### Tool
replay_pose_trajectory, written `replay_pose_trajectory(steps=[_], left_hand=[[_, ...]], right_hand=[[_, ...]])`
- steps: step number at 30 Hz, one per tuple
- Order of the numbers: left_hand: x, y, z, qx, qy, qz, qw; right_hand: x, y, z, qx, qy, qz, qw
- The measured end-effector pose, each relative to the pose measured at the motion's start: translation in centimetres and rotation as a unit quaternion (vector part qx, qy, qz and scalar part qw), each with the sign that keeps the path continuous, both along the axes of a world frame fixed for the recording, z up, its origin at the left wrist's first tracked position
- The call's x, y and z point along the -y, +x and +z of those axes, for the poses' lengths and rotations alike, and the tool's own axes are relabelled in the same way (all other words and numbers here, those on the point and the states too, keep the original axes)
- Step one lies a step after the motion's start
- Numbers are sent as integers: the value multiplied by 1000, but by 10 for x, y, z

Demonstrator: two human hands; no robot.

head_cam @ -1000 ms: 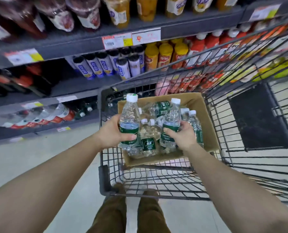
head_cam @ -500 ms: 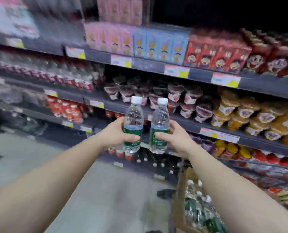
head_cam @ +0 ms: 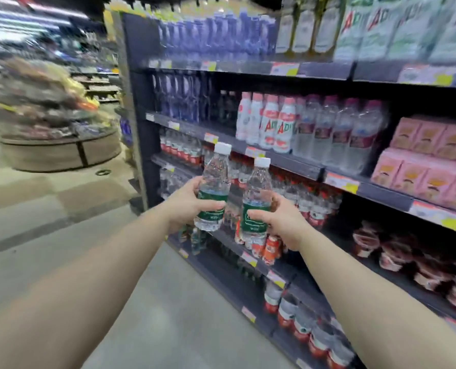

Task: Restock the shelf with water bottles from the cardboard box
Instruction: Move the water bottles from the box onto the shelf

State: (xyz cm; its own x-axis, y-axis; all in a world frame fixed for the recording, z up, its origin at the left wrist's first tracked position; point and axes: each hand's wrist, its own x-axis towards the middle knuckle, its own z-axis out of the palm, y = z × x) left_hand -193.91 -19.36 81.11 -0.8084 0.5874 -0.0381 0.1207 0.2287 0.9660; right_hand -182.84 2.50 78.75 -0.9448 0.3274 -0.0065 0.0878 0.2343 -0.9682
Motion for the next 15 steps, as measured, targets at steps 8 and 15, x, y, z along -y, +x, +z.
replay_pose_trajectory(steps=[8, 15], left_hand=[[21, -149, -7, -3, 52, 67, 996], [2, -286, 11, 4, 60, 118, 991]], right_hand=[[3, -175, 10, -37, -12, 16, 999], [2, -322, 42, -73, 22, 21, 997]])
